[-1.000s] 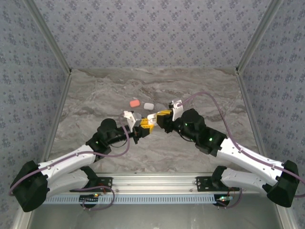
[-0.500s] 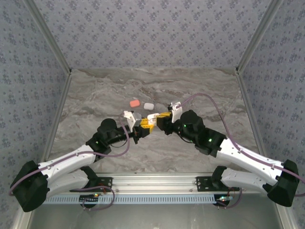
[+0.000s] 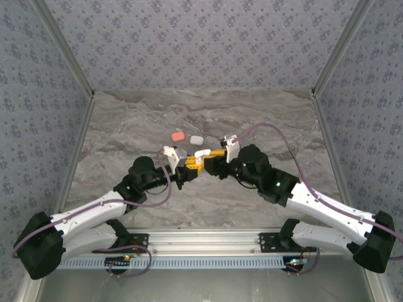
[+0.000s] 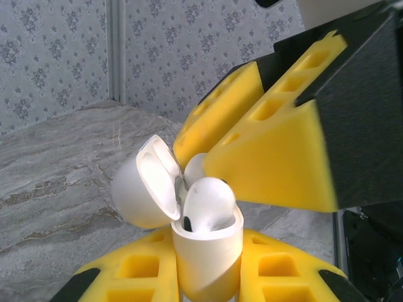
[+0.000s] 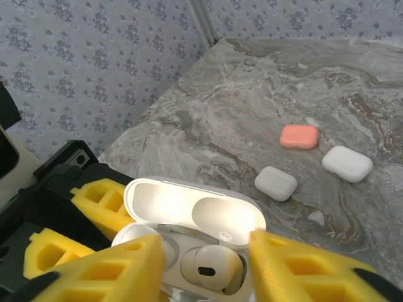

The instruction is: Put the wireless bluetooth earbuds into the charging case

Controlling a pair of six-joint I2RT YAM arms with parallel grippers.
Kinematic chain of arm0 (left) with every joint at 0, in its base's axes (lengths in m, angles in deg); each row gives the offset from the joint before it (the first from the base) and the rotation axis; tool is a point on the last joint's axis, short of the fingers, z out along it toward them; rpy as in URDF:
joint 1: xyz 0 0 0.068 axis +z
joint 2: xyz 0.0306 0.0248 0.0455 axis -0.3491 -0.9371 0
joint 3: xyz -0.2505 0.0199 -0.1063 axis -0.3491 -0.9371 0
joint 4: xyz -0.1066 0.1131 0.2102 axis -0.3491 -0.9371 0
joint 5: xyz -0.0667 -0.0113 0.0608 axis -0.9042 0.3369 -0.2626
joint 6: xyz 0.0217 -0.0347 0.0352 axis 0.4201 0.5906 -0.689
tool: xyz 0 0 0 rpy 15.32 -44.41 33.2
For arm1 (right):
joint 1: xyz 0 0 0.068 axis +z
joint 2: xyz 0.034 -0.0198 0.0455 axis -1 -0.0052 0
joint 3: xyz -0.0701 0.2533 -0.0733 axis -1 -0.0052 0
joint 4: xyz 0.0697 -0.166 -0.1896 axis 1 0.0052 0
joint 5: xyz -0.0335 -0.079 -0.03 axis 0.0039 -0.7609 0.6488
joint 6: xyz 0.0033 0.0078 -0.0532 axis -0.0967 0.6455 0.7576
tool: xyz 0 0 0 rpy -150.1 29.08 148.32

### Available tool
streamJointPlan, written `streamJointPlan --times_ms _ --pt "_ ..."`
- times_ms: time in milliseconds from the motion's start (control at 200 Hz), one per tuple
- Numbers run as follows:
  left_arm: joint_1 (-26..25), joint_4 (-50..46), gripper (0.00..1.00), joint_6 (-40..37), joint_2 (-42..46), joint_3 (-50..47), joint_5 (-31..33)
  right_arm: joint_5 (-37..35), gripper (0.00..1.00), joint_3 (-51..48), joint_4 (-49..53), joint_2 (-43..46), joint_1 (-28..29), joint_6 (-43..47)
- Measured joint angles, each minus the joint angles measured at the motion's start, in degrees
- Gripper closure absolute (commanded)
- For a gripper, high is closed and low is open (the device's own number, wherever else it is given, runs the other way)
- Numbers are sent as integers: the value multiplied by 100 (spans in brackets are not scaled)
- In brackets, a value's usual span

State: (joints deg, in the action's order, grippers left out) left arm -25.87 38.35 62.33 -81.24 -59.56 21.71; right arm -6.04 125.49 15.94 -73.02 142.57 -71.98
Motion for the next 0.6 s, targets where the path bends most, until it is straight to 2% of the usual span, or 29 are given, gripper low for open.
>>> streamJointPlan --times_ms 240,370,460,600 --pt "-2 125 100 22 0 0 0 553 27 522 356 72 -479 -46" --pt "-13 221 100 48 0 0 0 929 10 610 507 271 -868 -66" --pt "-22 251 100 66 0 0 -20 1401 1 603 514 326 -1239 -160" --pt "-22 251 100 87 0 0 -66 2291 0 501 393 186 -1598 -238"
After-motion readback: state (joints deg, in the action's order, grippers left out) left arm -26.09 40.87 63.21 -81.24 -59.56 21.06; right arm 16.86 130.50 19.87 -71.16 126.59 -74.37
